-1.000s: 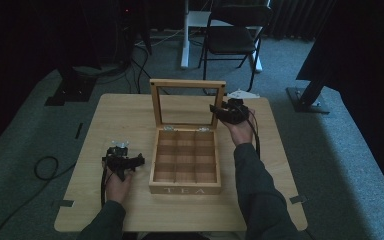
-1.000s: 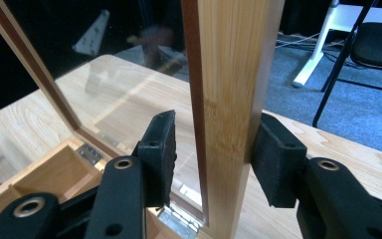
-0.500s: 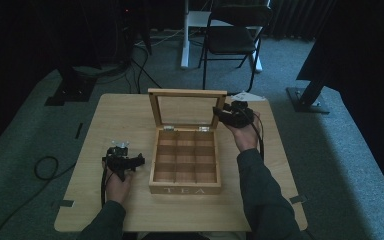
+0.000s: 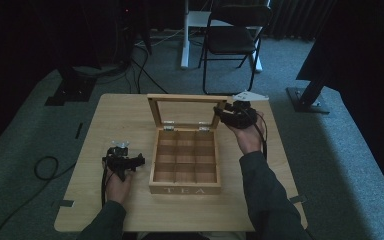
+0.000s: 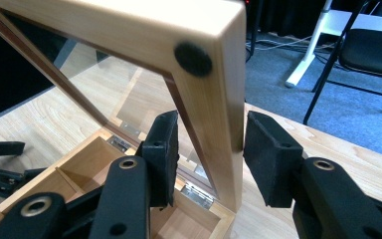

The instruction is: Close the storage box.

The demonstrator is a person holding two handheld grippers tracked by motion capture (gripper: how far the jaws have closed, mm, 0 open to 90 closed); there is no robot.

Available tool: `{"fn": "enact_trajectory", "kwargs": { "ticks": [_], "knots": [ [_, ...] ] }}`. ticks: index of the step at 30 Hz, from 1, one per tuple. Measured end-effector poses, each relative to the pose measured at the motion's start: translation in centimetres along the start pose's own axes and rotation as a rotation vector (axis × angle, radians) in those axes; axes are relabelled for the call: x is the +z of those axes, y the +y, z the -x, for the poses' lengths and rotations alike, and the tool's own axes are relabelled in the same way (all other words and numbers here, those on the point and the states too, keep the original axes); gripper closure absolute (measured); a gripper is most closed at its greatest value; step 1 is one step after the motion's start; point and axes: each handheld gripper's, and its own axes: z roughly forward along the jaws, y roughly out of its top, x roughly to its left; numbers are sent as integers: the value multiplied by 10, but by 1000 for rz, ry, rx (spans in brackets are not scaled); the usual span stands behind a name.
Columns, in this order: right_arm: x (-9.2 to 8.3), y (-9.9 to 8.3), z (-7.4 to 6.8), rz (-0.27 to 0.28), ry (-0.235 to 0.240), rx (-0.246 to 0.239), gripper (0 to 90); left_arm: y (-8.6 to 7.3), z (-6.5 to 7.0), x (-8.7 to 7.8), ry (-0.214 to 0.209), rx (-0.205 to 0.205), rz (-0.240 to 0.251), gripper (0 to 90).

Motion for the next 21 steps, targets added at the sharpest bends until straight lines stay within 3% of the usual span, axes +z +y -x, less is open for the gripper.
{"fn": "enact_trajectory", "kwargs": {
  "ticks": [7, 21],
  "knots": [
    [-8, 3, -9, -28, -21, -24, 560, 0, 0, 0, 0, -2, 0, 17],
    [-20, -2, -20, -43, -21, -7, 525, 0, 0, 0, 0, -3, 1, 17]
  ]
}}
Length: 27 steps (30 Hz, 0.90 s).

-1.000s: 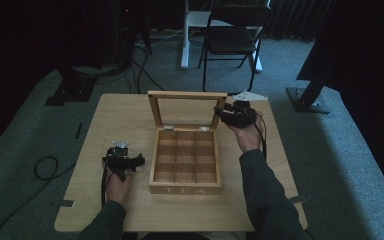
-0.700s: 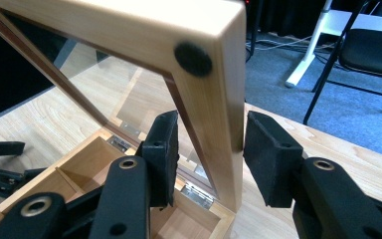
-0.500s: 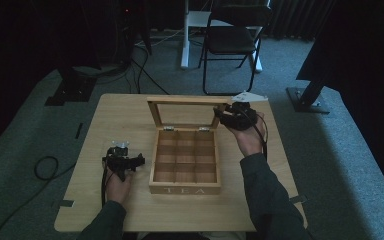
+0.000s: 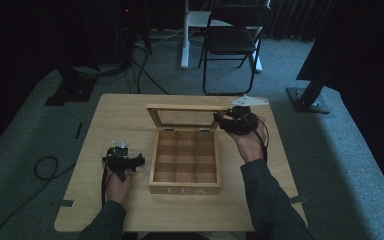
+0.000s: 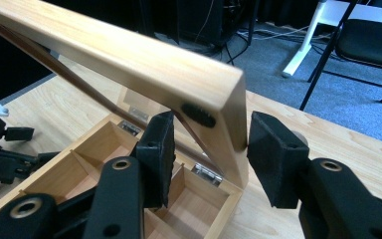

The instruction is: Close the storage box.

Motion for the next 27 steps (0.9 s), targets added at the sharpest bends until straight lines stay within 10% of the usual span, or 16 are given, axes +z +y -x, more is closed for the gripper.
{"fn": "enact_trajectory", "kwargs": {
  "ticks": [27],
  "knots": [
    [-18, -19, -19, 11, -3, -6, 471, 0, 0, 0, 1, -2, 4, 17]
  ]
}}
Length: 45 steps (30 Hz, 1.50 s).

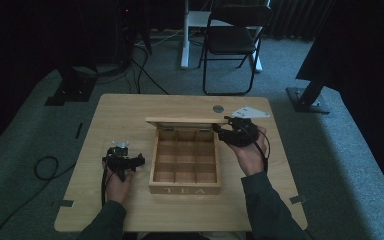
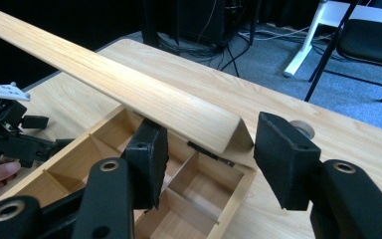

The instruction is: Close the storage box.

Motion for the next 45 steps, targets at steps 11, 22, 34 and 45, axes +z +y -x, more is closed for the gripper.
{"fn": "enact_trajectory", "kwargs": {
  "ticks": [11, 22, 34, 45],
  "knots": [
    [-5, -16, -7, -3, 1, 9, 469, 0, 1, 0, 1, -7, 0, 16],
    [-10, -30, -16, -7, -18, -12, 470, 0, 0, 0, 3, 0, -2, 17],
    [-15, -47, -23, -11, -9, -1, 465, 0, 1, 0, 3, -3, 0, 17],
    [-19, -61, -28, -20, 1, 12, 458, 0, 0, -1, 2, 1, -5, 17]
  ]
}}
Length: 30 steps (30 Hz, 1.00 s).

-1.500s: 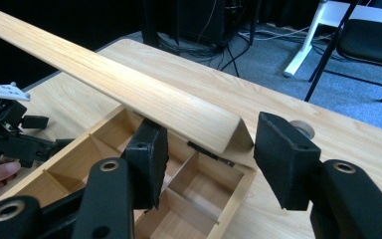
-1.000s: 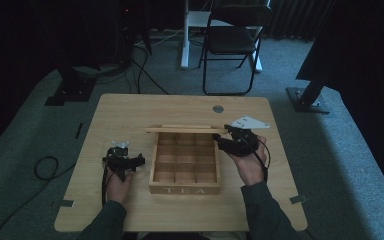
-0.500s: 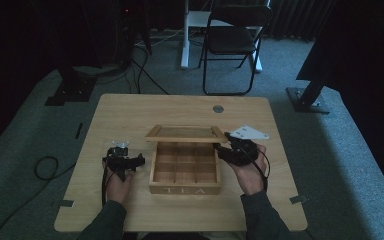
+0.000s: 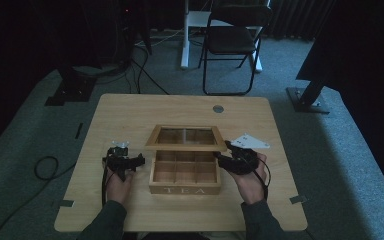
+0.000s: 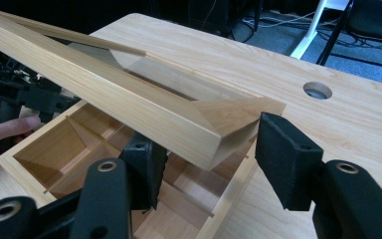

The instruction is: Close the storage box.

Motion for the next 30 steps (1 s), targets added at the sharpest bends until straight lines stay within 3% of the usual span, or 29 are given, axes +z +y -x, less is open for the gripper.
{"fn": "enact_trajectory", "kwargs": {
  "ticks": [30],
  "knots": [
    [-2, -36, -18, -10, -41, -42, 445, 0, 0, 0, 1, 0, 0, 17]
  ]
}}
